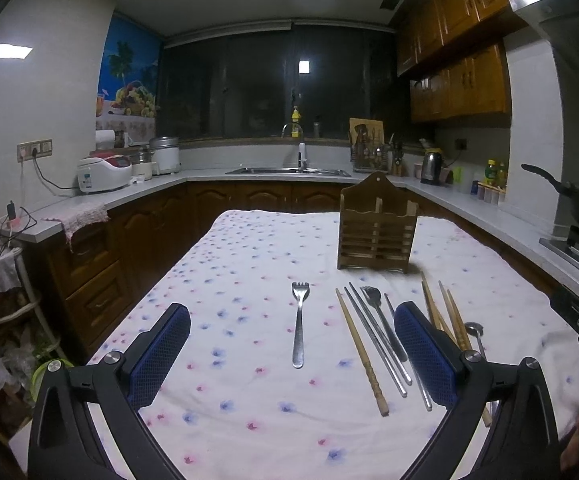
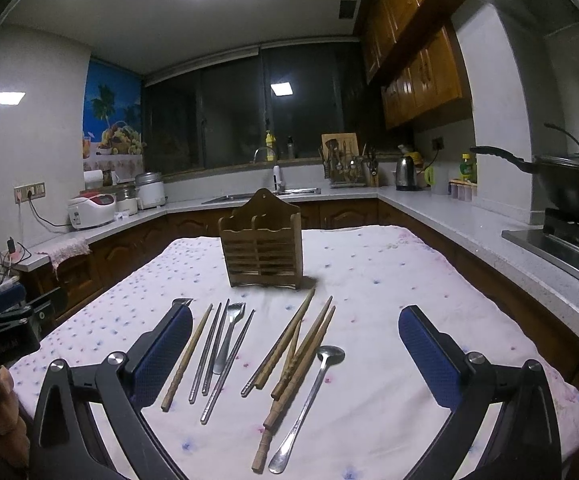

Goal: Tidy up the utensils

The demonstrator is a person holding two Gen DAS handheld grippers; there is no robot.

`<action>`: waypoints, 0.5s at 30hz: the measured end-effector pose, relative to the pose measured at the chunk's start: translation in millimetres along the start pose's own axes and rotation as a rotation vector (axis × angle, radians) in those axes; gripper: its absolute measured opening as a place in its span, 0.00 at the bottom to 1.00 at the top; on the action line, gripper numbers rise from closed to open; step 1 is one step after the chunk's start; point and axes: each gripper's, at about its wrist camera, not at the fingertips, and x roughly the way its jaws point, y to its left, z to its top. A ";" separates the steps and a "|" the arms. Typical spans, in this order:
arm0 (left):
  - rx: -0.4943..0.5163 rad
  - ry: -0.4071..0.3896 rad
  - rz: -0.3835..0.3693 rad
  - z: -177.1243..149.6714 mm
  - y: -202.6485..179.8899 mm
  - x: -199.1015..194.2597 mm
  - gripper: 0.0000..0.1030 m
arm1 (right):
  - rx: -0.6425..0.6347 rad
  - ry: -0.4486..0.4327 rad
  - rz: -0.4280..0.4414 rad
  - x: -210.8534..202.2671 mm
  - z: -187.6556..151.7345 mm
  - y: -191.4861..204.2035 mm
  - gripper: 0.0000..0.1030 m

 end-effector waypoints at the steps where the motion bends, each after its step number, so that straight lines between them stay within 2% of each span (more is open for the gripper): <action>1: 0.001 0.002 0.000 0.4 0.0 0.6 0.99 | 0.000 0.000 0.001 -0.1 0.1 -0.1 1.00; 15: -0.004 -0.007 -0.012 -1.4 1.1 -3.2 0.99 | 0.005 -0.005 0.004 -3.3 2.0 2.0 1.00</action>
